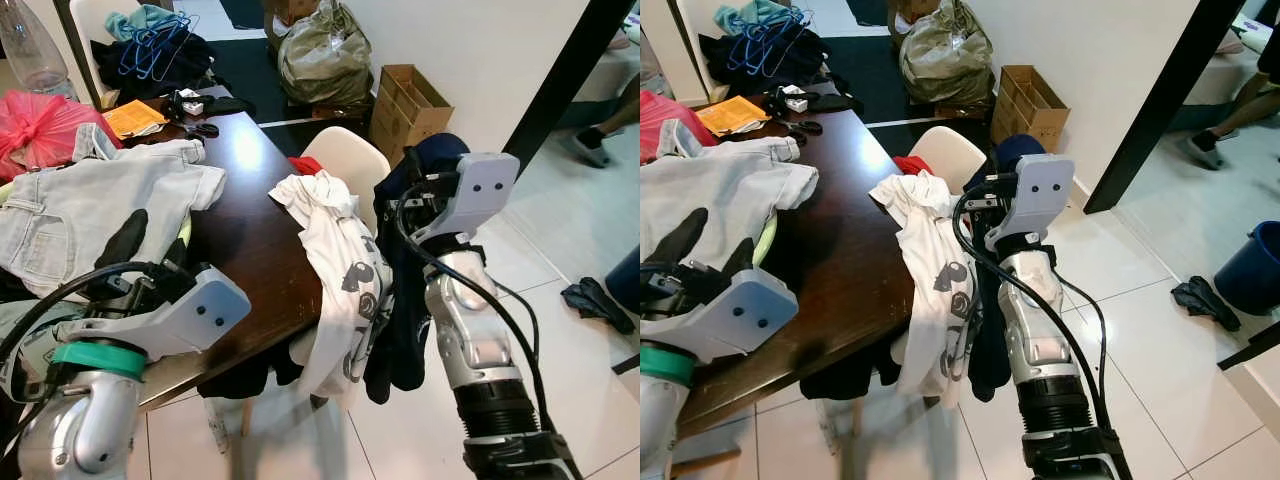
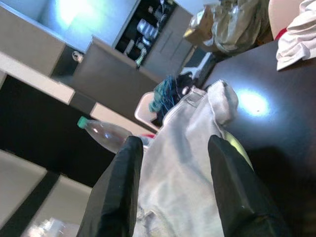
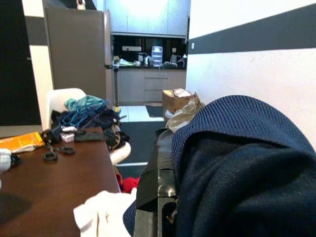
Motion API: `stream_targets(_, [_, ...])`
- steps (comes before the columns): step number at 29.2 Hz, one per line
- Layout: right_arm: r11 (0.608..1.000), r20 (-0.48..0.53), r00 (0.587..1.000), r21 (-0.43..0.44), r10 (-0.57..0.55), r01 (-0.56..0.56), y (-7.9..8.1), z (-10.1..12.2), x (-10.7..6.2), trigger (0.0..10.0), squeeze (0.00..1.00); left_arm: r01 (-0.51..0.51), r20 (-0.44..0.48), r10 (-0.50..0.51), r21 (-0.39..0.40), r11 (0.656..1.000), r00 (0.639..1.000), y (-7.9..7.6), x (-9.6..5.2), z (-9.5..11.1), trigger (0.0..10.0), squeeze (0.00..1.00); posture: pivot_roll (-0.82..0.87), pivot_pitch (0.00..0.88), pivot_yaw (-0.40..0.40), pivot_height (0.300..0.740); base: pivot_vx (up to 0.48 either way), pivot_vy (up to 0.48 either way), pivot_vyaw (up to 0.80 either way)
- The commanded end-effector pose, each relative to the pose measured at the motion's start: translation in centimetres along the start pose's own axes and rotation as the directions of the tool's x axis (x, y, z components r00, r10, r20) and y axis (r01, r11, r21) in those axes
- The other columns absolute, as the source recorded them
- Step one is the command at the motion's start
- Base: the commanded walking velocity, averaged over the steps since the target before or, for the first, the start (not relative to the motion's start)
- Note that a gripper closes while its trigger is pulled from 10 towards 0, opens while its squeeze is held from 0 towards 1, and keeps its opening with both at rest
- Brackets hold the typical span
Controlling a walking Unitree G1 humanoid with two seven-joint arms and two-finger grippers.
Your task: Hang hanger
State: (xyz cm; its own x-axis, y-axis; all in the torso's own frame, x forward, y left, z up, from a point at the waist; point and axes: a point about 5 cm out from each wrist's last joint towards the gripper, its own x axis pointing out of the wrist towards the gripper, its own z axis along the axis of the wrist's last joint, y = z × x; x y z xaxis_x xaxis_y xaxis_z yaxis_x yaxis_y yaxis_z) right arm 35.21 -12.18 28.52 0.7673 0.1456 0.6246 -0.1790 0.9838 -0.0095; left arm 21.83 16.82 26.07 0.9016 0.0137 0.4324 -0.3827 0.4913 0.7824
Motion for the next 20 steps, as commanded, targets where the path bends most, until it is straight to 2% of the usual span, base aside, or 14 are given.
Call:
stream_targets(1, [1.000, 0.081, 0.997, 0.022, 0.017, -0.019, -0.1, 1.6, 0.9, 10.0, 0.00, 0.003, -0.015, -0.003, -0.028, 1.000, 1.000, -0.8, 0.3, 0.0, 10.0, 0.00, 0.08, 0.156, -0.010, 0.740, 0.000, 0.000, 0.00])
stream_targets(2, [1.000, 0.081, 0.997, 0.022, 0.017, -0.019, -0.1, 1.6, 0.9, 10.0, 0.00, 0.003, -0.015, -0.003, -0.028, 1.000, 1.000, -0.8, 0.3, 0.0, 10.0, 0.00, 0.08, 0.156, -0.010, 0.740, 0.000, 0.000, 0.00])
stream_targets(4, [0.982, 0.169, 0.970, 0.047, 0.173, -0.183, 1.7, 3.9, 2.9, 10.0, 0.00, -0.040, -0.090, 0.026, -0.158, 0.987, 0.996, -1.8, 1.4, -0.3, 10.0, 0.00, 0.06, 0.152, -0.014, 0.740, 0.000, 0.000, 0.00])
stream_targets(5, [0.982, 0.169, 0.970, 0.047, 0.173, -0.183, 1.7, 3.9, 2.9, 10.0, 0.00, -0.040, -0.090, 0.026, -0.158, 0.987, 0.996, -1.8, 1.4, -0.3, 10.0, 0.00, 0.06, 0.152, -0.014, 0.740, 0.000, 0.000, 0.00])
stream_targets(7, [0.957, 0.308, 0.917, 0.059, 0.253, -0.284, 2.8, 7.9, 5.6, 10.0, 0.00, -0.108, -0.095, 0.088, -0.225, 0.968, 0.992, -1.6, 2.8, -0.1, 10.0, 0.00, 0.06, 0.145, -0.025, 0.740, 0.000, 0.000, 0.00])
stream_targets(9, [0.957, 0.308, 0.917, 0.059, 0.253, -0.284, 2.8, 7.9, 5.6, 10.0, 0.00, -0.108, -0.095, 0.088, -0.225, 0.968, 0.992, -1.6, 2.8, -0.1, 10.0, 0.00, 0.06, 0.145, -0.025, 0.740, 0.000, 0.000, 0.00])
stream_targets(10, [0.951, 0.385, 0.886, 0.059, 0.260, -0.304, 2.9, 10.3, 6.7, 10.0, 0.00, -0.157, -0.079, 0.143, -0.215, 0.964, 0.987, -0.9, 3.5, 0.1, 10.0, 0.00, 0.06, 0.145, -0.032, 0.740, 0.000, 0.000, 0.00])
stream_targets(11, [0.951, 0.385, 0.886, 0.059, 0.260, -0.304, 2.9, 10.3, 6.7, 10.0, 0.00, -0.157, -0.079, 0.143, -0.215, 0.964, 0.987, -0.9, 3.5, 0.1, 10.0, 0.00, 0.06, 0.145, -0.032, 0.740, 0.000, 0.000, 0.00])
stream_targets(13, [0.925, 0.512, 0.808, 0.066, 0.291, -0.374, 4.0, 14.3, 8.6, 10.0, 0.00, -0.309, -0.022, 0.310, -0.144, 0.940, 0.951, 1.4, 4.3, 0.5, 10.0, 0.00, 0.06, 0.141, -0.045, 0.740, 0.000, 0.000, 0.00])
stream_targets(14, [0.925, 0.512, 0.808, 0.066, 0.291, -0.374, 4.0, 14.3, 8.6, 10.0, 0.00, -0.309, -0.022, 0.310, -0.144, 0.940, 0.951, 1.4, 4.3, 0.5, 10.0, 0.00, 0.06, 0.141, -0.045, 0.740, 0.000, 0.000, 0.00])
stream_targets(15, [0.915, 0.537, 0.787, 0.066, 0.303, -0.398, 4.5, 15.2, 9.0, 10.0, 0.00, -0.360, 0.003, 0.363, -0.115, 0.926, 0.932, 2.2, 4.4, 0.7, 10.0, 0.00, 0.06, 0.141, -0.045, 0.740, 0.000, 0.000, 0.00])
stream_targets(16, [0.899, 0.541, 0.783, 0.105, 0.307, -0.425, 5.7, 15.5, 9.8, 10.0, 0.00, -0.429, 0.027, 0.433, -0.091, 0.899, 0.901, 3.2, 4.2, 1.2, 10.0, 0.00, 0.07, 0.145, -0.055, 0.740, 0.000, 0.000, 0.00])
stream_targets(19, [0.888, 0.537, 0.785, 0.133, 0.309, -0.441, 6.5, 15.5, 10.3, 10.0, 0.00, -0.468, 0.039, 0.472, -0.079, 0.880, 0.881, 3.7, 4.0, 1.4, 10.0, 0.00, 0.07, 0.145, -0.055, 0.740, 0.000, 0.000, 0.00])
stream_targets(20, [0.884, 0.504, 0.815, 0.188, 0.288, -0.428, 7.7, 14.9, 11.1, 10.0, 0.00, -0.508, 0.062, 0.512, -0.062, 0.859, 0.857, 4.3, 3.5, 2.0, 10.0, 0.00, 0.11, 0.164, -0.086, 0.740, 0.000, 0.000, 0.00])
